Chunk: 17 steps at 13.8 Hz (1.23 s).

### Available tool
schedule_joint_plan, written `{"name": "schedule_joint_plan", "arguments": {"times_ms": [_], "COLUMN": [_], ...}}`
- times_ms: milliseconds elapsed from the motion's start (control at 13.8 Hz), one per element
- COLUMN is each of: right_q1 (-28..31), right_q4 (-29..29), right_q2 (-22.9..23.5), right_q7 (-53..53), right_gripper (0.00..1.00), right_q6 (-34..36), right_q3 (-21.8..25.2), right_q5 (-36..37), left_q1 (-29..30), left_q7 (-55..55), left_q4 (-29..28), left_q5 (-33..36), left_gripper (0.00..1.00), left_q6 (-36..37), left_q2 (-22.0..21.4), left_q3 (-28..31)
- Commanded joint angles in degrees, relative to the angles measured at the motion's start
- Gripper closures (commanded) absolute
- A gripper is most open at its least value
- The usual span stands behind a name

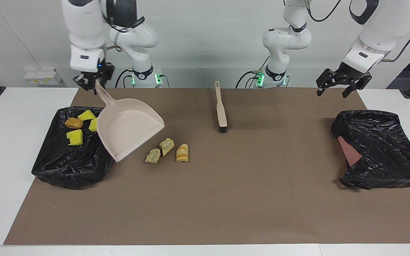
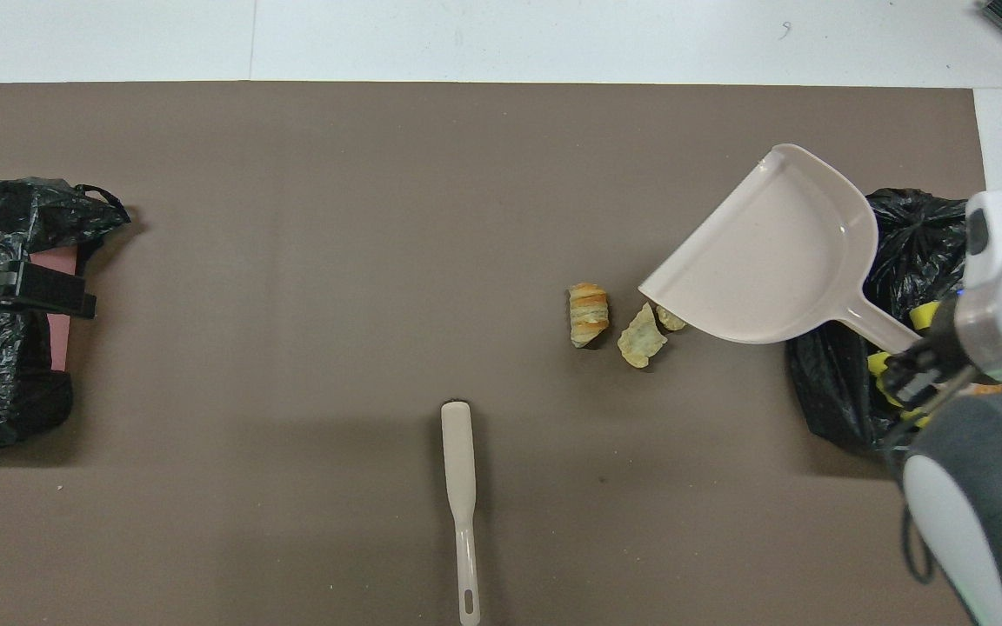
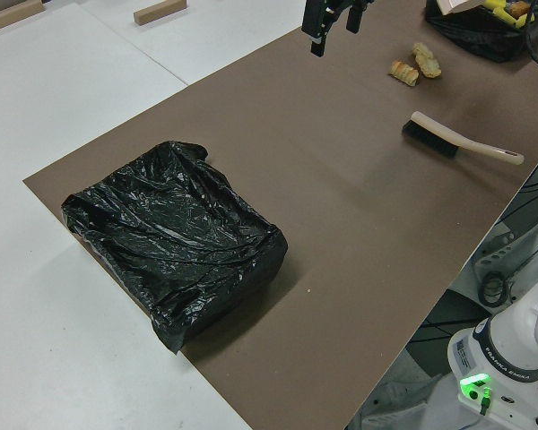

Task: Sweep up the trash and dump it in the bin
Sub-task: 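Bring the empty dustpan back toward the bread with the right gripper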

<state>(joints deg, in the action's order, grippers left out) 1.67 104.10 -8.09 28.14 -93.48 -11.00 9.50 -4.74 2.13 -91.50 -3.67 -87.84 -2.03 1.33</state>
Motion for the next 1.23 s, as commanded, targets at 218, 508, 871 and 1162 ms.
{"name": "schedule_joint_plan", "arguments": {"times_ms": [218,508,871,1162], "right_q1": [-12.9,-20.64,-26.44,-28.66], "right_q4": [-1.18,-6.94,-19.54,-20.96], "right_q2": [10.18,21.68,34.26,40.69], "right_q7": [-41.88,-55.97,-63.89,-66.99], "right_gripper": [1.0,1.0,1.0,0.91], "right_q6": [-12.41,-20.87,-26.03,-33.16], "right_q3": [0.1,0.1,0.19,0.19], "right_q5": [-5.98,-5.46,-5.02,-4.93], "left_q1": [0.52,0.35,0.35,0.44], "left_q7": [1.57,1.65,1.65,1.65], "left_q4": [-0.87,-0.43,-0.43,-0.43], "left_q5": [1.56,1.56,1.56,1.56], "left_gripper": [0.0,0.0,0.0,0.0], "left_q6": [1.26,0.82,0.82,0.82], "left_q2": [-0.7,-0.43,-0.43,-0.43], "left_q3": [-0.19,-0.27,-0.27,-0.27]}}
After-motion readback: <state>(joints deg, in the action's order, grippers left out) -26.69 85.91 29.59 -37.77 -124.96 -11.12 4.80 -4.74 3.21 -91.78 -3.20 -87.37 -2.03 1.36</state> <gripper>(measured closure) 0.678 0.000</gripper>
